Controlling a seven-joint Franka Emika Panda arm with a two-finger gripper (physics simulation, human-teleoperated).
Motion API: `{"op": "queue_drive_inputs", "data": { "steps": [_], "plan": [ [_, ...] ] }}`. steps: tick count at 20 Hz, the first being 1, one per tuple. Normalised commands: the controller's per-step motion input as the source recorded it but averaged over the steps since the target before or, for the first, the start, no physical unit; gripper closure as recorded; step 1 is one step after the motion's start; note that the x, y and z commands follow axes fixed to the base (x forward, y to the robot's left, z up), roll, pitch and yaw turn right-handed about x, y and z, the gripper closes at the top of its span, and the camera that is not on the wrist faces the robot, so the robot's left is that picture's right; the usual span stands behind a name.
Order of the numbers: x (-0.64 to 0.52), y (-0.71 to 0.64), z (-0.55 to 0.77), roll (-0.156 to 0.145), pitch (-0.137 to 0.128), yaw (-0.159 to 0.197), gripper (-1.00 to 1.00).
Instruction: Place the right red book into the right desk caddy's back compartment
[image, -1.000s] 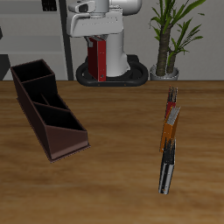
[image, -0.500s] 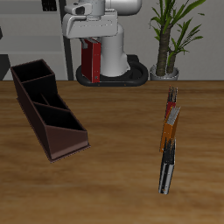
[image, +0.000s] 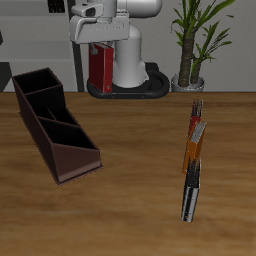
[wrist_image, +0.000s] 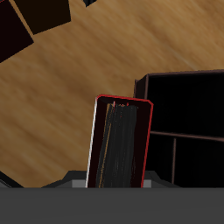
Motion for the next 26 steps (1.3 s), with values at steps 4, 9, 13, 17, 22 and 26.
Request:
{"op": "queue_drive_inputs", "data": {
  "steps": [4,9,13,17,22,26],
  "plan": [
    [-0.13,-0.15,-0.11,-0.031,0.033,0.067,1.0],
    [-0.21,-0.14,-0.02,-0.038,-0.008,0.082,1.0],
    [-0.25,-0.12,0.04,-0.045,-0.017,0.053,1.0],
    [-0.18,-0.06,0.07,-0.047,-0.026,-0.031,1.0],
    [-0.09,-0.13,0.04,-0.061,-0.025,-0.033,1.0],
    [-0.06,-0.19,0.01,-0.06,-0.004,-0.009,1.0]
  ]
}}
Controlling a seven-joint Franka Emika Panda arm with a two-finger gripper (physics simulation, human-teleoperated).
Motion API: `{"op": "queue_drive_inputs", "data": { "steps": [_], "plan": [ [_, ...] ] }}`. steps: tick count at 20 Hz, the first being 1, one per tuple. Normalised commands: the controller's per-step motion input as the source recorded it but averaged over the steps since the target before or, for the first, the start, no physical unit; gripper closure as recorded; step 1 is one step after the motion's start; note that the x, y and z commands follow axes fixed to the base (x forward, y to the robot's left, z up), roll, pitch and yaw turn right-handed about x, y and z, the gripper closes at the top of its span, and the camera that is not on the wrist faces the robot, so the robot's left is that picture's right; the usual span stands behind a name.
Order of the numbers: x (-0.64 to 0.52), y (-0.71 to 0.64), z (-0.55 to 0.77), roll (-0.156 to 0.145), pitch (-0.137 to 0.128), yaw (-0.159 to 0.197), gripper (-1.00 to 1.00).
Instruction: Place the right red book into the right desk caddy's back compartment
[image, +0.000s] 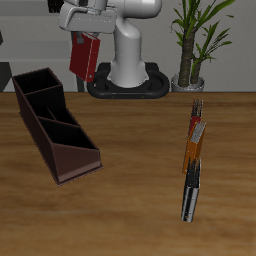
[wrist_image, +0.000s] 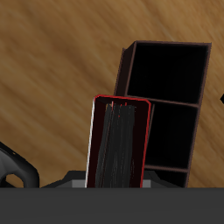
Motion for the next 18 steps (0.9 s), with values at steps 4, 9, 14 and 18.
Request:
{"op": "queue_drive_inputs", "data": {
  "steps": [4,9,14,18],
  "plan": [
    [-0.13,-0.1,0.02,-0.043,-0.008,-0.034,1.0],
    [-0.07,-0.13,0.09,-0.044,-0.038,0.001,1.0],
    [-0.01,-0.27,0.11,-0.064,-0.024,-0.023,1.0],
    [0.01,-0.26,0.13,-0.054,-0.038,-0.013,1.0]
  ]
}}
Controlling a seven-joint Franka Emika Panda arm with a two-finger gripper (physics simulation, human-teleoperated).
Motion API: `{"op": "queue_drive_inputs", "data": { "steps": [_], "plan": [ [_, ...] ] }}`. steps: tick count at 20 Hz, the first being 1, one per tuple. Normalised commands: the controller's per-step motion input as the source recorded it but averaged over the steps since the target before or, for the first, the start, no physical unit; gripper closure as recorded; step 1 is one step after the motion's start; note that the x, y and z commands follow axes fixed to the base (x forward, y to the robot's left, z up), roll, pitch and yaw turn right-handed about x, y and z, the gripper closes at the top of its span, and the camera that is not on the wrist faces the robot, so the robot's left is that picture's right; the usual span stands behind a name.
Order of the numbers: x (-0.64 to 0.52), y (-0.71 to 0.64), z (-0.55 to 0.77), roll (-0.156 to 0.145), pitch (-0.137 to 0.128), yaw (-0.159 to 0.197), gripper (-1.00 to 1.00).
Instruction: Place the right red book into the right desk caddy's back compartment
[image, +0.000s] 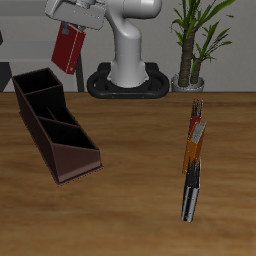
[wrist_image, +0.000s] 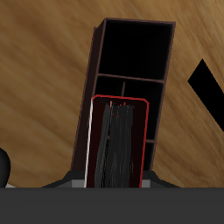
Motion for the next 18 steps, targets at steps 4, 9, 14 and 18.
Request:
{"op": "queue_drive_inputs", "data": {
  "steps": [4,9,14,18],
  "plan": [
    [0.06,-0.14,0.13,-0.011,-0.074,0.019,1.0],
    [0.12,-0.13,0.11,-0.007,-0.039,-0.032,1.0],
    [0.16,-0.08,0.02,0.006,-0.013,-0.015,1.0],
    [0.11,-0.02,0.01,0.009,-0.02,-0.02,1.0]
  ]
}}
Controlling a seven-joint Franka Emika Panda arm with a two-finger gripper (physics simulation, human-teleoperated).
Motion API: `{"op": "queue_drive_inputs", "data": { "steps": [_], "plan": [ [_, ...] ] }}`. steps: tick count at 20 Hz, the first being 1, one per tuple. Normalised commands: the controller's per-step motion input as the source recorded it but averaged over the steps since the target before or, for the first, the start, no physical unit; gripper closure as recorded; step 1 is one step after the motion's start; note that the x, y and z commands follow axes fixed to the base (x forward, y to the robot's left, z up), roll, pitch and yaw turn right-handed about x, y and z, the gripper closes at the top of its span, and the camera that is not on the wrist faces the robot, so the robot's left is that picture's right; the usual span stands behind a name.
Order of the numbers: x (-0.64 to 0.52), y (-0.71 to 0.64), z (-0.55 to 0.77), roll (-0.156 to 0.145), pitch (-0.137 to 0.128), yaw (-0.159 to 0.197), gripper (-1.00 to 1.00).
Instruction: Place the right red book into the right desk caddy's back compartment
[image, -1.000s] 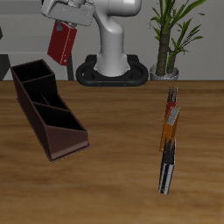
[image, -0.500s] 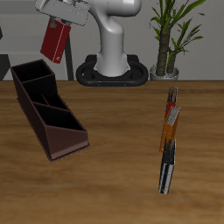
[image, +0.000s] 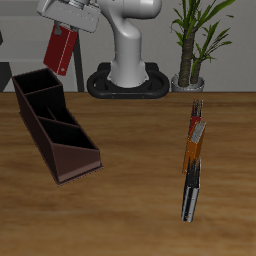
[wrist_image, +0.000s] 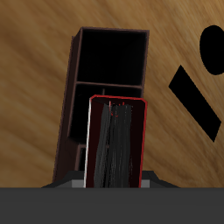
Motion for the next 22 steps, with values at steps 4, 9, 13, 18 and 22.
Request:
{"op": "queue_drive_inputs", "data": {
  "steps": [4,9,13,18,22],
  "plan": [
    [0.16,-0.11,0.01,0.005,-0.031,-0.012,1.0],
    [0.08,-0.03,-0.01,0.002,-0.007,-0.011,1.0],
    [0.1,-0.08,-0.02,-0.005,-0.017,-0.007,1.0],
    [0.12,0.02,0.04,0.014,-0.026,-0.018,1.0],
    [0.06,0.02,0.02,0.004,-0.014,-0.022,1.0]
  ]
}}
